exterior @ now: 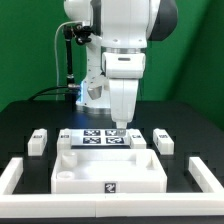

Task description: Assemble desk

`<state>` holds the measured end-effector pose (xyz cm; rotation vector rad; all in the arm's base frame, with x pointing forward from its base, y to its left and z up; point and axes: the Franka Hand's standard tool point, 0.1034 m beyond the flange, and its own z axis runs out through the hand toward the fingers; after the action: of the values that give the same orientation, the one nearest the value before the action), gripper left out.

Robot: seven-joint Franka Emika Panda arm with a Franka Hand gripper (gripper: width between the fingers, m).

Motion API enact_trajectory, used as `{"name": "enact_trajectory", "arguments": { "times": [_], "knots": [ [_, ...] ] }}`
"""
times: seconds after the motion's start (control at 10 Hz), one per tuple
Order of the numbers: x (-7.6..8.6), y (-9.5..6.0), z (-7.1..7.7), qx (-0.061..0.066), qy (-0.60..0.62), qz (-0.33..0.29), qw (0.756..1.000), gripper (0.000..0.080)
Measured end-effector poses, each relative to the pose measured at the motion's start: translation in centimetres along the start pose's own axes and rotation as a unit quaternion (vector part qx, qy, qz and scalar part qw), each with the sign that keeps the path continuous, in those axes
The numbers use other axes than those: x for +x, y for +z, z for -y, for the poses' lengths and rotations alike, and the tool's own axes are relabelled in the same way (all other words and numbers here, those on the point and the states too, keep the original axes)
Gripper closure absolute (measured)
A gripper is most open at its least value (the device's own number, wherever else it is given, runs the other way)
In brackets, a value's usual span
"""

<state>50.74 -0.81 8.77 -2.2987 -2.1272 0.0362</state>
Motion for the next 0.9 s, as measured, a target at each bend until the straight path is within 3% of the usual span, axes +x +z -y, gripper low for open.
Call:
{"name": "enact_trajectory", "arguments": {
  "times": [0.2, 0.4, 0.6, 0.9],
  "knots": [
    [-0.5, 0.4, 0.2, 0.004, -0.084, 0.001, 0.996, 0.0150],
    [-2.3, 2.5, 1.1, 0.021, -0.143, -0.005, 0.989, 0.0150],
    [-2.8, 4.9, 1.7, 0.032, -0.135, -0.011, 0.990, 0.0150],
    [-2.8, 7.0, 1.8, 0.010, -0.119, -0.015, 0.993, 0.0150]
  ]
}}
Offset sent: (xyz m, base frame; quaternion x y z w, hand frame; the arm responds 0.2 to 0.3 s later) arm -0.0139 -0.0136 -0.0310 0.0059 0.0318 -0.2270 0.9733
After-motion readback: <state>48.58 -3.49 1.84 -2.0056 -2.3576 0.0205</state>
